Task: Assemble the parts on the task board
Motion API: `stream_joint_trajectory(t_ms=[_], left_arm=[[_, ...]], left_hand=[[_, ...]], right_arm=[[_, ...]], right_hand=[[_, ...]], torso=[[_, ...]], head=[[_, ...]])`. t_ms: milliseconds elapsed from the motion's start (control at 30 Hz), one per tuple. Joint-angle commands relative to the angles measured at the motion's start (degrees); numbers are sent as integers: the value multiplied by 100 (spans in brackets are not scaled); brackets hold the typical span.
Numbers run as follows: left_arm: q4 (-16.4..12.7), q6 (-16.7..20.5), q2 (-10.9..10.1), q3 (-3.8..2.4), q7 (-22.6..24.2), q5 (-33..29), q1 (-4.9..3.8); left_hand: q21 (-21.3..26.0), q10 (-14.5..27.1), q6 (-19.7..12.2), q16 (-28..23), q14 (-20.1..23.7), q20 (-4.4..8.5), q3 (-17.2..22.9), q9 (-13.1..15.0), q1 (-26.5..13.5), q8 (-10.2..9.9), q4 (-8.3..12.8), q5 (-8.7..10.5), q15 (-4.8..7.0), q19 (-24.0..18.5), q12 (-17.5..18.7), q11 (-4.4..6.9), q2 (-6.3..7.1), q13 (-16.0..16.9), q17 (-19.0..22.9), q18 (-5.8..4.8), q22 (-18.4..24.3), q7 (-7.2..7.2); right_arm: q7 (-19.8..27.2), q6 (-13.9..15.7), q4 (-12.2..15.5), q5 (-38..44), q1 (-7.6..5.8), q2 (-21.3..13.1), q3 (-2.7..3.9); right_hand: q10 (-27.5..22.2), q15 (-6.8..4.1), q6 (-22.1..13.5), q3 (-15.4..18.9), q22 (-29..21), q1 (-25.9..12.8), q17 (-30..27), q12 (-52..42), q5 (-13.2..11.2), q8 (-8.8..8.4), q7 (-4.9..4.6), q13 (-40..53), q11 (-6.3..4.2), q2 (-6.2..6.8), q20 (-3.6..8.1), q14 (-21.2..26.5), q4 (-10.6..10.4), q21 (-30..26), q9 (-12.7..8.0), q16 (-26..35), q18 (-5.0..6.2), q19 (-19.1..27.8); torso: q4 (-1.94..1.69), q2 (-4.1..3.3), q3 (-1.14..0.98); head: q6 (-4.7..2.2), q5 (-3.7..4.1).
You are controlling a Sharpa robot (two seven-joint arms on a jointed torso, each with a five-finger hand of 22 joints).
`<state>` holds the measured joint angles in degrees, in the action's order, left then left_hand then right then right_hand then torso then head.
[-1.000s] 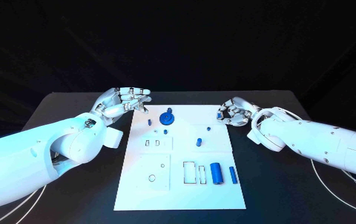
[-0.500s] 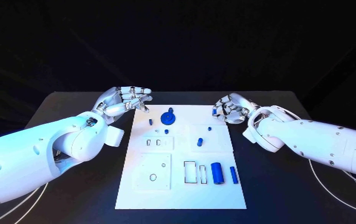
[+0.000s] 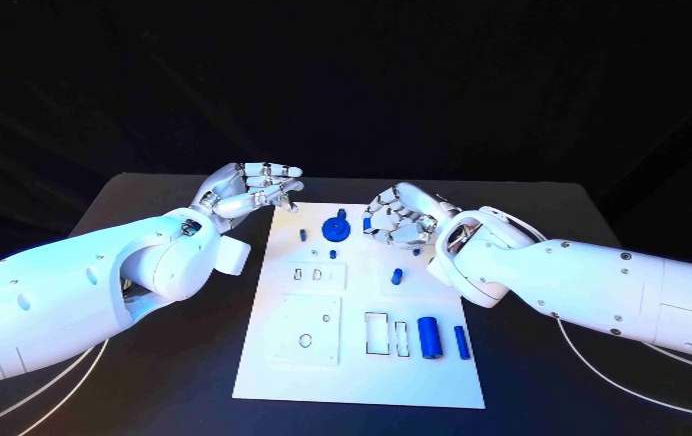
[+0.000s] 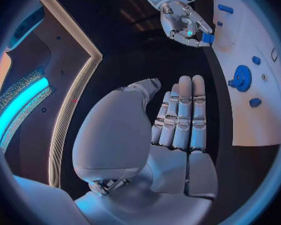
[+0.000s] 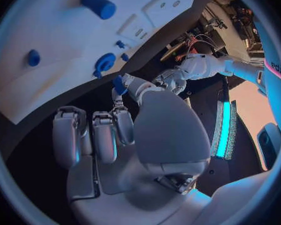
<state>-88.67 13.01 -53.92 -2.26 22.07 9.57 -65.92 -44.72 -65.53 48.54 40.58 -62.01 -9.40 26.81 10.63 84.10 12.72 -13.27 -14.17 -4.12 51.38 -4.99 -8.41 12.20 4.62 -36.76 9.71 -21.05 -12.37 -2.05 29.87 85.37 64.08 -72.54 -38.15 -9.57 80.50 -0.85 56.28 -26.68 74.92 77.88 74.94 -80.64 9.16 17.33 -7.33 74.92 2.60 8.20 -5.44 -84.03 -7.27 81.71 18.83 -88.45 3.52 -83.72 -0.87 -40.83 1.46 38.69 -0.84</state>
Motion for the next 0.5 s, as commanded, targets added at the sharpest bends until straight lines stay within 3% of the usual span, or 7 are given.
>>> stream_joint_trajectory(t_ms=[33, 200, 333, 433, 500], left_arm=[[35, -71, 29, -2, 55, 19, -2], [66, -75, 61, -2, 57, 19, -2], [61, -85, 79, -2, 59, 21, -2], [66, -88, 82, -2, 56, 26, -2], [71, -86, 82, -2, 55, 28, -2]], left_hand=[[-13, 30, -23, 28, 38, -4, 17, 5, -59, -21, 0, 23, 4, -19, 36, -5, 0, 5, -7, 69, -5, -47], [-13, 30, -23, 28, 38, -4, 17, 5, -59, -21, 0, 23, 4, -19, 36, -5, 0, 5, -7, 69, -5, -47], [-13, 30, -23, 28, 38, -4, 17, 5, -59, -21, 0, 23, 4, -19, 36, -5, 0, 5, -7, 69, -5, -47], [-21, 29, -22, 29, 38, -5, 23, 7, -58, -20, 6, 22, 5, -24, 34, -5, -4, 7, -7, 70, -8, -48], [-21, 29, -22, 29, 38, -5, 23, 7, -58, -20, 6, 22, 5, -24, 34, -5, -4, 7, -7, 70, -8, -48]], right_arm=[[-415, -2, 37, 452, 19, 182, -4], [-799, -78, -27, 616, 91, 504, -19], [-1067, -136, -80, 747, 189, 707, -35], [-1200, -207, -125, 857, 260, 826, -52], [-1245, -249, -143, 927, 293, 865, -59]], right_hand=[[30, -40, 15, -17, 763, -66, 1105, -8, 25, 29, 19, 292, -3, -28, 37, -506, -11, -11, 54, -28, -99, -1], [33, -40, 14, -24, 759, -72, 1105, -9, 27, 32, 22, 294, -4, -35, 38, -506, -13, -17, 56, -27, -98, 3], [31, -43, 7, -36, 735, -110, 1084, -3, 27, 41, 23, 289, -6, -46, 42, -501, -29, -46, 59, -20, -90, 23], [32, -44, 6, -38, 734, -109, 1079, -3, 26, 46, 27, 290, -9, -36, 43, -500, -20, -49, 61, -19, -89, 24], [28, -46, 4, -41, 732, -108, 1079, 3, 26, 49, 29, 284, -11, -27, 45, -500, -11, -52, 63, -19, -88, 26]], torso=[[-16, 18, 24], [11, 3, 23], [0, 1, 44], [-7, 1, 23], [-8, 1, 21]], head=[[21, -61], [43, -137], [72, -163], [113, -197], [127, -205]])
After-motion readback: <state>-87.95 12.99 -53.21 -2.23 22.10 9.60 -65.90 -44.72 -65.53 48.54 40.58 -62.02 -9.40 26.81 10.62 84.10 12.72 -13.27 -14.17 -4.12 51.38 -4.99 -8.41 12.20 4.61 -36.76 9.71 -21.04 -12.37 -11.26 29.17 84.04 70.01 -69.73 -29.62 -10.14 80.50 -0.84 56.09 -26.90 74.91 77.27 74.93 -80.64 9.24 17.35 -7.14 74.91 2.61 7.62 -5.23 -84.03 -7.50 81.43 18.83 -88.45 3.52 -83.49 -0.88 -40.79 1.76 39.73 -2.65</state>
